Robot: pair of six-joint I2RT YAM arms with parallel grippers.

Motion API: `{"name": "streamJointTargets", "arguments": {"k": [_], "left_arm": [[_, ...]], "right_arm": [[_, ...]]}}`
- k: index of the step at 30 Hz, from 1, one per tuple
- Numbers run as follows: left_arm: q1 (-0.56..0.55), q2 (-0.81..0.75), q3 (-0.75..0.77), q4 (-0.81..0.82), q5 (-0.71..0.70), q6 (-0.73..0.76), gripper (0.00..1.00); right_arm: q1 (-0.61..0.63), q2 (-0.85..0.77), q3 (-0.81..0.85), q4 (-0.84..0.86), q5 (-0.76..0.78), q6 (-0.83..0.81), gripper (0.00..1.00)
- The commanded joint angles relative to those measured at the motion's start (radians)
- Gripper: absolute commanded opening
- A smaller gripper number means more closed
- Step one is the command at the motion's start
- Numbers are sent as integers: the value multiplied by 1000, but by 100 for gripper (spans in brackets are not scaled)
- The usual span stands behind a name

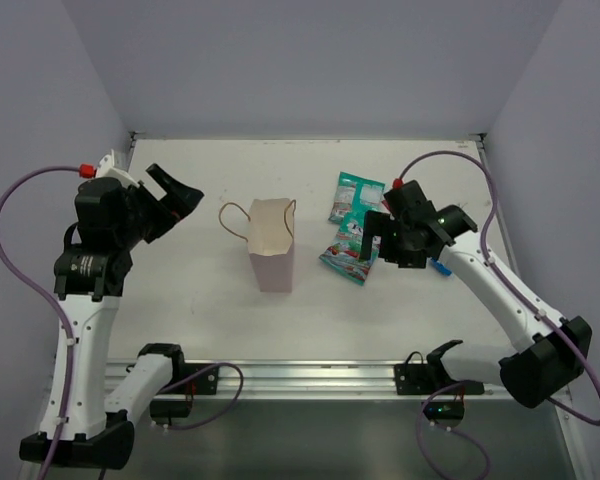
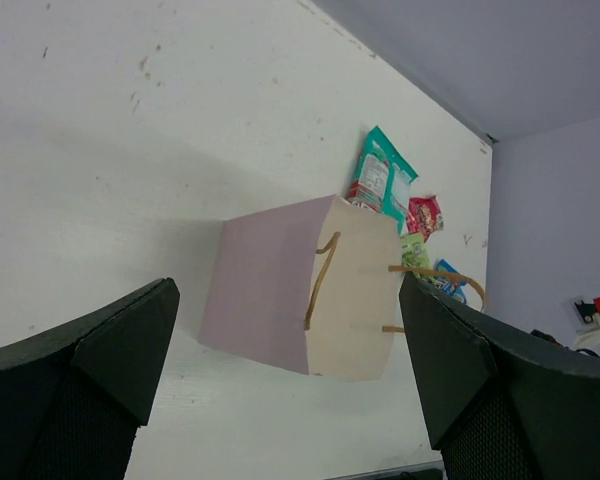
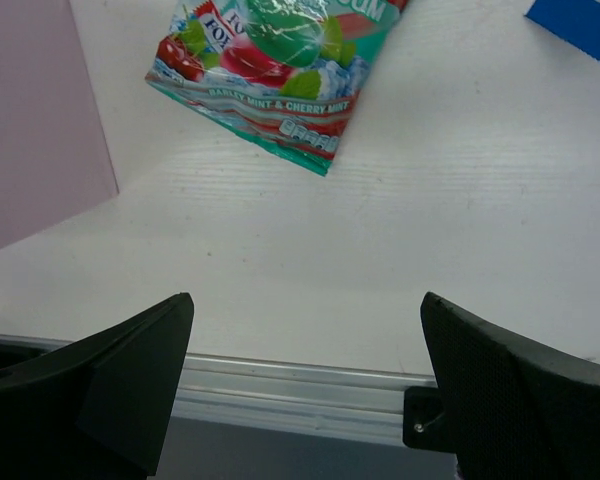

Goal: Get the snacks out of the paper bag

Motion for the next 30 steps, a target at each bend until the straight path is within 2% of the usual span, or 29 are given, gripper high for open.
{"name": "streamJointTargets", "arguments": {"k": [1,9,18,21,25,30], "left_arm": [[7,-48,-41,-14,-70,-29,100],[9,-175,-185,-1,-127,-113,100],[7,-468,-561,161,-93,-315,100],[9,-542,-653,222,-98,-348,100],[9,-585,-751,247,-90,-378,100],[9,-651,-798,246,-115,-388,100]], "right_arm": [[-9,-112,-43,9,12,52,99],[-19,-313,-194,52,19,75,99],[-19,-585,-380,211,-1,81,99],[-19,-670,-398,239,2,122,99],[-19,-767,-514,306,-5,222,99],[-19,-856,-657,342,45,387,99]]}}
